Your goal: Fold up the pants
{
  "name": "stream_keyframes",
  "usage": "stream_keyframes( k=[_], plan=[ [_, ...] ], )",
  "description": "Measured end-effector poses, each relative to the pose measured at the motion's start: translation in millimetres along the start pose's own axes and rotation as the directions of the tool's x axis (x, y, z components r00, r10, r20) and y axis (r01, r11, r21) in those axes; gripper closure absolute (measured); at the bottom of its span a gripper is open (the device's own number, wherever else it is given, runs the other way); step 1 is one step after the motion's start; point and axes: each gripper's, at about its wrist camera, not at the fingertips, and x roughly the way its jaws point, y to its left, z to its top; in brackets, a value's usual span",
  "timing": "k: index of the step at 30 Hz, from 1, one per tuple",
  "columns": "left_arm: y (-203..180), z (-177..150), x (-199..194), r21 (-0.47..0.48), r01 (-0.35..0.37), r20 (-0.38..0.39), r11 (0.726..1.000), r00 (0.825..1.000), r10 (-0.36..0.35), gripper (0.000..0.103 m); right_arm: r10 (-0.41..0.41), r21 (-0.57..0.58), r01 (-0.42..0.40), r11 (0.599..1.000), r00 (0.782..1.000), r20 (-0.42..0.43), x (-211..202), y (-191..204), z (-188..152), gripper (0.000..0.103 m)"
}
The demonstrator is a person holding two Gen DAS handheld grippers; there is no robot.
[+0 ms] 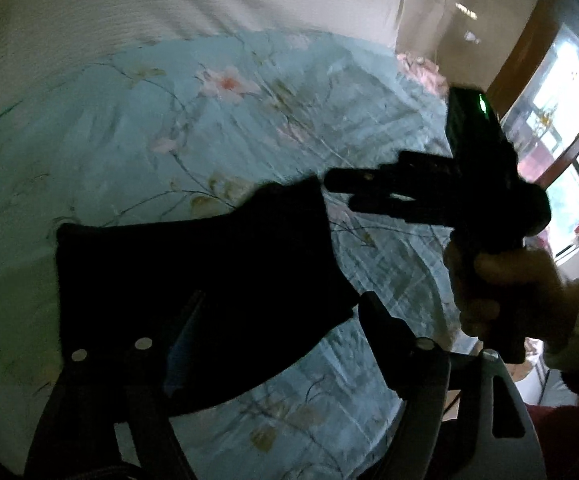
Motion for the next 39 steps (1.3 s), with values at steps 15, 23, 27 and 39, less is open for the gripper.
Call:
stream_keyframes(
  k=[15, 23, 27, 39],
  plan=[
    [124.1, 8.9, -20.6, -0.262, -0.101, -0.007, 0.960, 0.995, 0.103, 0.023, 0.008, 0.009, -0.008, 1.000, 1.000, -0.001, -5.5, 19.4, -25.9, 0.023],
    [144.1, 10.8, -2.0, -0.274, -0.124, -0.058, 0.954, 0.992, 0.113, 0.022, -0.058, -0.064, 0.058, 0.996, 0.998, 0.007, 7.2, 45.0, -36.5, 0.021],
    [149.8, 13.5, 10.0, -0.282, -0.110, -0.093, 0.953, 0.992, 0.087, 0.022, -0.102, -0.102, 0.103, 0.989, 0.995, 0.015, 13.4, 54.3, -40.1, 0.020],
    [169.1, 15.5, 39.5, -0.340, -0.109, -0.149, 0.934, 0.987, 0.061, 0.023, -0.125, -0.039, 0.125, 0.991, 0.992, 0.011, 20.8, 45.5, -40.0, 0.020]
  ],
)
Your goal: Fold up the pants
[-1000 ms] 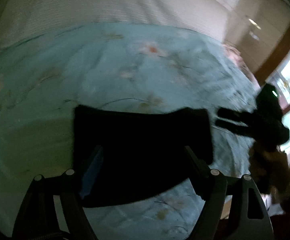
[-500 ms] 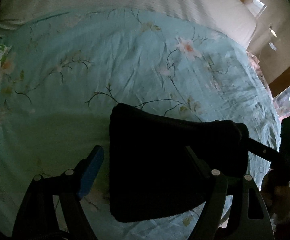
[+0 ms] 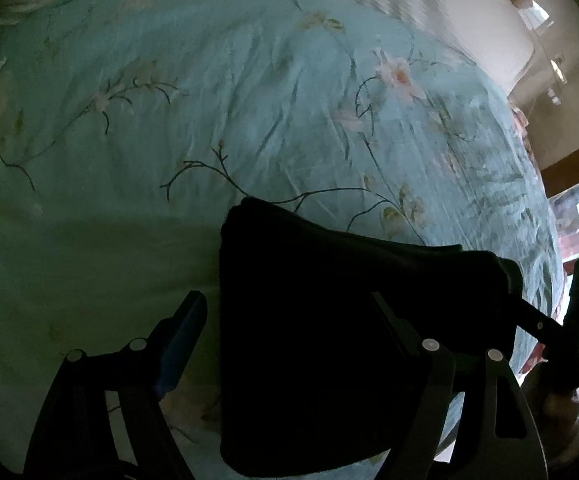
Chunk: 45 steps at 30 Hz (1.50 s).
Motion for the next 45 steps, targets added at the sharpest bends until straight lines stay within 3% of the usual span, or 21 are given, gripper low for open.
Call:
stream_keyframes(
  k=[2, 9, 13, 15, 17, 21, 24, 27, 29, 33, 35, 38, 39, 41, 43, 45],
  plan=[
    [0.4, 0.9, 2.6, -0.003, -0.011, 0.001, 1.000, 1.000, 0.011, 0.024, -0.001, -0.001, 0.001, 1.000, 1.000, -0.003, 1.1, 0.3, 0.9, 0.020],
    [-4.1, 1.1, 4.9, 0.014, -0.013, 0.020, 1.000, 1.000, 0.013, 0.049, -0.009, -0.057, 0.009, 0.998, 1.000, 0.007, 2.6, 4.0, -0.5, 0.021],
    [0.6, 0.0, 4.0, -0.015, -0.018, 0.036, 1.000, 0.999, 0.018, 0.069, 0.011, -0.092, -0.013, 0.996, 1.000, -0.024, 7.0, 8.6, -1.1, 0.048],
    [6.4, -0.8, 0.2, -0.042, 0.005, 0.048, 0.999, 0.999, -0.003, 0.075, -0.009, -0.139, 0.005, 0.990, 1.000, -0.026, 6.6, 15.8, -0.4, 0.058],
    [10.1, -1.5, -4.2, -0.056, 0.014, 0.061, 0.998, 0.998, -0.011, 0.079, 0.019, -0.167, -0.023, 0.986, 0.999, -0.026, 3.8, 22.7, 2.8, 0.077],
    [20.7, -4.4, -14.0, -0.081, 0.029, 0.101, 0.996, 0.995, -0.021, 0.082, 0.131, -0.184, -0.127, 0.975, 0.991, 0.011, -10.8, 35.8, 12.8, 0.083],
    [30.6, -5.1, -10.5, -0.110, 0.066, 0.103, 0.992, 0.993, -0.055, 0.083, 0.087, -0.201, -0.088, 0.976, 0.996, -0.012, -3.4, 33.5, 14.9, 0.084],
    [27.6, -5.3, -2.1, -0.094, 0.041, 0.098, 0.995, 0.995, -0.032, 0.083, -0.072, -0.225, 0.057, 0.973, 0.996, -0.061, 16.5, 20.3, 7.1, 0.075],
    [24.5, -5.7, 0.3, -0.077, 0.023, 0.101, 0.997, 0.995, -0.016, 0.083, -0.112, -0.228, 0.101, 0.968, 0.993, -0.035, 15.7, 12.4, -0.6, 0.051],
    [26.2, -6.4, 8.7, -0.080, 0.025, 0.088, 0.997, 0.996, -0.018, 0.079, -0.094, -0.167, 0.082, 0.983, 0.994, -0.064, 21.7, -13.5, -11.2, 0.049],
    [27.7, -6.3, 6.3, -0.090, 0.025, 0.084, 0.996, 0.996, -0.018, 0.072, -0.046, -0.092, 0.040, 0.995, 0.997, -0.068, 19.0, -22.4, -10.7, 0.049],
    [28.2, -8.9, -1.6, -0.092, 0.010, 0.080, 0.996, 0.997, -0.002, 0.062, -0.021, -0.075, 0.016, 0.997, 0.997, -0.071, 13.2, -19.4, -10.2, 0.049],
    [29.4, -10.6, -5.9, -0.090, -0.001, 0.075, 0.996, 0.997, 0.008, 0.054, 0.001, -0.060, -0.006, 0.998, 0.997, -0.075, 11.6, -18.8, -9.2, 0.049],
    [30.8, -14.9, -12.8, -0.091, 0.020, 0.080, 0.996, 0.997, -0.012, 0.052, 0.037, -0.034, -0.040, 0.999, 0.997, -0.072, 9.5, -18.8, -8.3, 0.049],
    [32.6, -21.1, -15.7, -0.098, 0.055, 0.066, 0.994, 0.997, -0.049, 0.033, 0.061, -0.021, -0.063, 0.998, 0.996, -0.071, 10.5, -19.1, -6.8, 0.048],
    [32.9, -27.5, -12.0, -0.094, 0.066, 0.045, 0.993, 0.997, -0.062, 0.028, 0.064, -0.012, -0.065, 0.998, 0.994, -0.086, 15.8, -19.1, -8.3, 0.048]
  ],
)
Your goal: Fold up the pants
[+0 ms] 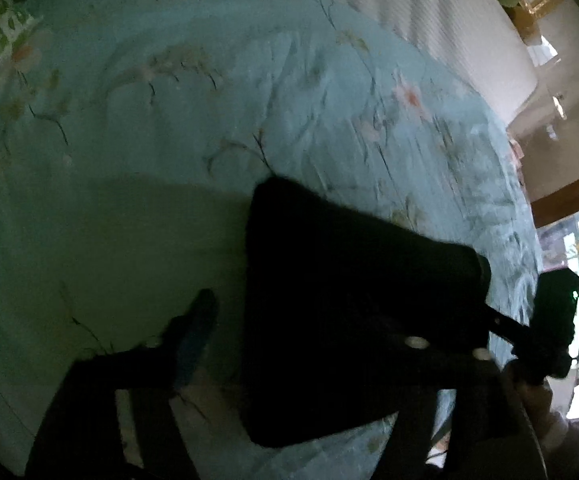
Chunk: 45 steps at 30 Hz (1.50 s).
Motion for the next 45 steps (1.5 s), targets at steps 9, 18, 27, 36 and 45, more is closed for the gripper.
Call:
stream_keyframes(
  k=[9, 18, 27, 36, 45],
  plan=[
    [13.4, -12.9, 39.7, -0.038, -0.004, -0.063, 0.999, 0.998, 0.002, 0.031, 0.049, 0.054, -0.048, 0.997, 0.999, -0.023, 17.9, -15.5, -5.6, 0.045],
    [10.0, -15.4, 33.8, -0.050, 0.069, -0.038, 0.996, 0.997, -0.071, 0.065, 0.110, 0.061, -0.108, 0.992, 0.994, -0.023, 18.4, -15.7, -6.6, 0.051],
    [4.5, -11.4, 0.3, -0.068, 0.100, 0.024, 0.993, 0.995, -0.099, 0.074, 0.174, -0.001, -0.174, 0.985, 0.985, -0.011, 6.7, 12.1, 8.5, 0.063],
    [28.8, 14.2, -41.6, -0.107, 0.042, 0.137, 0.993, 0.990, -0.027, 0.074, 0.219, -0.099, -0.222, 0.970, 0.975, -0.038, 35.0, 61.9, 47.5, 0.064],
    [64.7, 41.4, -50.8, -0.182, -0.009, 0.184, 0.983, 0.982, 0.043, 0.074, 0.220, -0.190, -0.234, 0.953, 0.971, -0.094, 77.7, 99.9, 86.7, 0.064]
  ],
)
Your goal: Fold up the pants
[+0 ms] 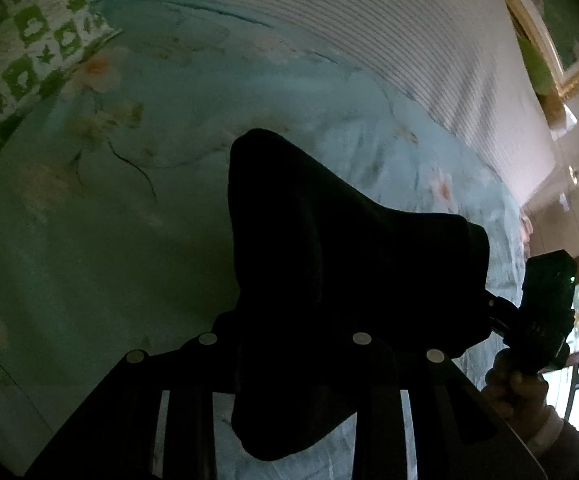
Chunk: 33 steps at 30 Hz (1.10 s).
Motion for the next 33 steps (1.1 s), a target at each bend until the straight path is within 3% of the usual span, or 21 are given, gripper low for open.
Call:
stream_keyframes(
  k=[14, 22, 33],
  plan=[
    [17.2, 15.6, 35.0, -0.034, -0.051, -0.030, 0.998, 0.998, 0.050, 0.073, -0.029, 0.005, 0.029, 1.000, 0.997, -0.069, 33.8, -7.8, 17.5, 0.064],
    [26.3, 10.7, 43.3, -0.027, -0.067, -0.051, 0.997, 0.997, 0.066, 0.060, -0.061, 0.018, 0.063, 0.998, 0.994, -0.094, 37.9, -21.5, 15.2, 0.056],
    [23.0, 1.6, 36.5, -0.008, -0.122, -0.046, 0.992, 0.992, 0.122, 0.042, -0.116, 0.042, 0.118, 0.992, 0.992, -0.056, 24.2, -28.0, 10.0, 0.044]
  ],
)
